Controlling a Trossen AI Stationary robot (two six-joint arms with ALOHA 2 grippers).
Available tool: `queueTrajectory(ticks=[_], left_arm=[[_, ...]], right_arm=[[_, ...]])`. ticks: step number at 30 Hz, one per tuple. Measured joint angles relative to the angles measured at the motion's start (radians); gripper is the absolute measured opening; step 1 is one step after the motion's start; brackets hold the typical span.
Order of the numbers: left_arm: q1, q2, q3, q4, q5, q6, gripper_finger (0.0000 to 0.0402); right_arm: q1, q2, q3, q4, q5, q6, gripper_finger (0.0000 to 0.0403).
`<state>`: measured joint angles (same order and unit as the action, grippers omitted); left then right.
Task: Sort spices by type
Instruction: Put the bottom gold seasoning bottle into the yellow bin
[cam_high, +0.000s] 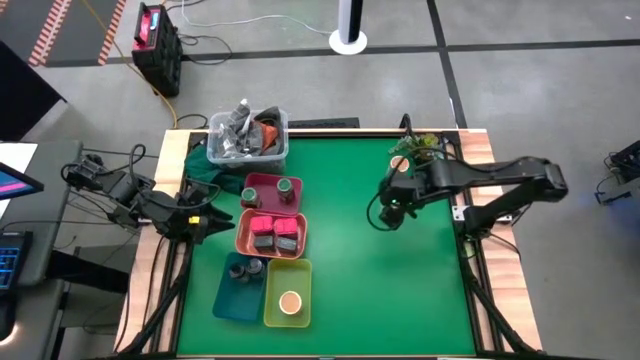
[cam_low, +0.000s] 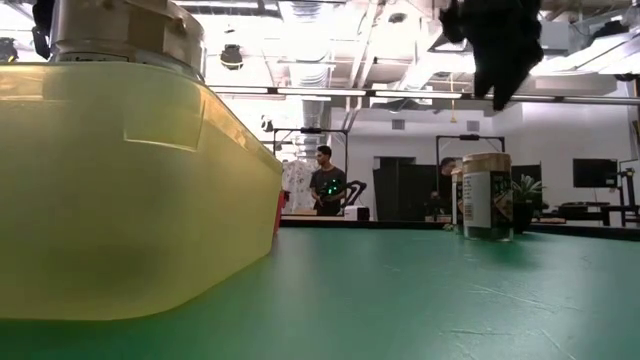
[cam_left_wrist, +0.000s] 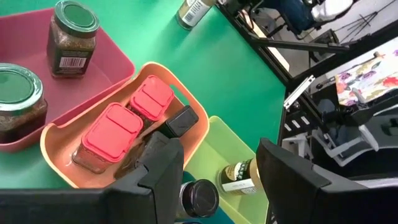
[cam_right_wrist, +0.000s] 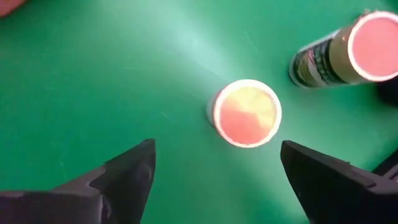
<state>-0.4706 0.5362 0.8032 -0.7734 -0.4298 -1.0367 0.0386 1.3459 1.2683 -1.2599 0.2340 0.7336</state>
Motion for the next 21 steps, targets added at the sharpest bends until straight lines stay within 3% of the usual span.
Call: queueTrajectory(ticks=[5, 13, 21], left_arm=[[0.0, 0.0, 0.0, 0.0, -0.029, -0.014, 0.0193], [0.0, 0.0, 0.0, -0.002, -0.047, -0.033, 0.0193], [0.0, 0.0, 0.0, -0.029, -0.049, -0.071, 0.0193]], right_arm=[[-0.039, -0.026, -0.093, 0.051, -0.002, -0.032, 0.0397], [-0.119, 0.014, -0.133, 0.092, -0.011, -0.135, 0.0399], [-0.238, 0.05, -0.134, 0.128, -0.113, -0.251, 0.04]])
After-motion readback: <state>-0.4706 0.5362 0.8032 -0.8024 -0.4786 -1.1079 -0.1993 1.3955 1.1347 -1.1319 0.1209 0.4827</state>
